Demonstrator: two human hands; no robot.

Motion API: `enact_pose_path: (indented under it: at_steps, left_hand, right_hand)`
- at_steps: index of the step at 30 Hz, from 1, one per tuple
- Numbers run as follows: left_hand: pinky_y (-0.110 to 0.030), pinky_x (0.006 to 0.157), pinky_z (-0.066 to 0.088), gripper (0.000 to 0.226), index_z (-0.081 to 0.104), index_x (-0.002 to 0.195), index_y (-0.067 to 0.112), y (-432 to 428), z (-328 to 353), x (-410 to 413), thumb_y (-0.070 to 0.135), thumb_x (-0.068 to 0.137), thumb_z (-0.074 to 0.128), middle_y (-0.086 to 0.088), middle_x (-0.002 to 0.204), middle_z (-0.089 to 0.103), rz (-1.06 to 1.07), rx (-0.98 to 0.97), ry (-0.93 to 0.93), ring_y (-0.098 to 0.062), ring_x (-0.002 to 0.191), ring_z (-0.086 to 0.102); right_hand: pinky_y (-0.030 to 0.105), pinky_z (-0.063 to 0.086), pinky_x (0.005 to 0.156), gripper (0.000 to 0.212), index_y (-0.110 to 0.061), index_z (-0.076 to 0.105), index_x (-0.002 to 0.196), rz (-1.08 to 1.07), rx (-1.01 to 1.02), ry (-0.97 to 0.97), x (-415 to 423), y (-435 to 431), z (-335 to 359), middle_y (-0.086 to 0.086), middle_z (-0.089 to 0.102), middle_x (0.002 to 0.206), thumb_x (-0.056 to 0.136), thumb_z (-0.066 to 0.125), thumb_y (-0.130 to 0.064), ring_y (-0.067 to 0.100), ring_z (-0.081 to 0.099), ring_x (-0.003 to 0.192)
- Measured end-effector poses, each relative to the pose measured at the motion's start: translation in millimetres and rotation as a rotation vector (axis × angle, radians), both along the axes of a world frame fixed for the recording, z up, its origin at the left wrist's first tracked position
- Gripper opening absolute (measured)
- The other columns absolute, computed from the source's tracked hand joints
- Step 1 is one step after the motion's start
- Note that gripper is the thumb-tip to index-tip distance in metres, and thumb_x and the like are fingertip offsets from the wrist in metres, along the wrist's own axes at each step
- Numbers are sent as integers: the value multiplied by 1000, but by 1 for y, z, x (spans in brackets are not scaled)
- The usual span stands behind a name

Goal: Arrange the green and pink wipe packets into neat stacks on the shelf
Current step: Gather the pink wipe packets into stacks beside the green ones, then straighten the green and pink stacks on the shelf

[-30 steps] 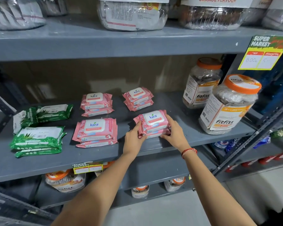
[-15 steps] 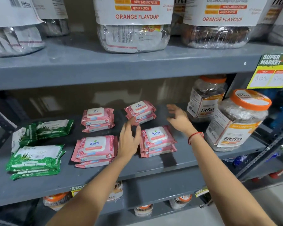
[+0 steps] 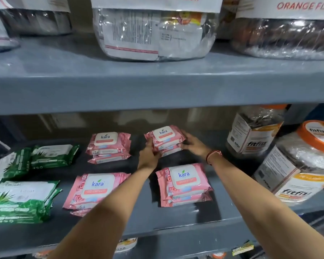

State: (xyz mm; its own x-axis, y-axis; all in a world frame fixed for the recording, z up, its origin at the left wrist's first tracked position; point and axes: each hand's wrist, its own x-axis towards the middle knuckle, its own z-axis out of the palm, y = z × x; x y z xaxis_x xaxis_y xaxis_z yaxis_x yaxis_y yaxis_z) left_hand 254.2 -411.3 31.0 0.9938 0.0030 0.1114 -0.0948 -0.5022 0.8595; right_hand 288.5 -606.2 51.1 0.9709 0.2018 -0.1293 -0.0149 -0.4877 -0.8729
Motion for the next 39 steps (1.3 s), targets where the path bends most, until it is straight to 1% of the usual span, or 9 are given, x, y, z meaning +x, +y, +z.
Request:
enact_pose_path:
  at_steps: [8,15,20,22,25,28,31,36,39]
  left_hand:
    - [-43,106,37,70,23,145,14,0,-8,7,10,87,62,-13,131,56,-8,78,22,-31,120,52]
    - [-40,106,34,79,10,147,19,7,2,5,16,87,62,-13,134,53,-132,147,105,-32,123,50]
    - [-37,102,38,60,37,134,11,32,30,-9,22,83,67,-12,128,58,-104,151,58,-32,118,53]
    - [-37,102,40,51,48,128,7,43,43,-18,20,83,69,-13,128,58,-114,161,-11,-31,118,54]
    - [-34,96,43,48,51,128,8,75,60,-39,21,85,66,-18,122,60,-54,203,-78,-32,112,57]
    - [-36,94,46,37,59,118,8,122,62,-73,19,84,67,-17,117,63,59,199,-256,-31,106,60]
    - [-22,93,40,34,59,118,10,168,42,-118,23,86,64,-12,120,62,127,186,-397,-24,110,57]
    - [-36,109,25,61,44,135,26,209,-11,-165,50,81,61,-3,149,32,154,124,-170,-14,135,28]
    - [-42,107,34,67,43,135,31,212,-24,-172,42,76,72,-3,145,39,96,68,-81,-15,131,37]
  right_hand:
    - [38,31,115,76,-21,24,150,-17,57,0,-17,-2,-5,10,55,137,88,64,-7,23,49,130]
    - [39,29,114,80,-24,20,151,8,-9,95,-25,-6,2,10,52,141,86,68,-17,24,46,132]
    - [36,32,112,69,-9,39,143,-122,-77,93,-29,3,24,13,50,141,83,71,-17,28,48,130]
    - [30,39,103,52,-14,55,131,-156,-117,-2,-39,15,36,9,61,129,82,72,-23,26,56,121]
    - [20,37,100,45,-16,59,128,-188,-219,-185,-64,53,52,6,61,131,85,69,-28,22,59,117]
    - [28,44,102,50,-11,60,125,-115,-147,-248,-101,105,49,7,63,127,81,73,-33,21,60,116]
    - [19,37,102,72,-13,50,135,104,-128,-261,-141,147,29,7,55,136,74,78,-39,14,51,123]
    - [27,23,111,99,-20,26,148,167,-165,-208,-171,178,-12,6,27,151,69,81,-42,20,29,139]
    - [28,23,111,94,-20,26,147,98,-158,-247,-177,188,-20,6,23,153,72,79,-40,21,25,141]
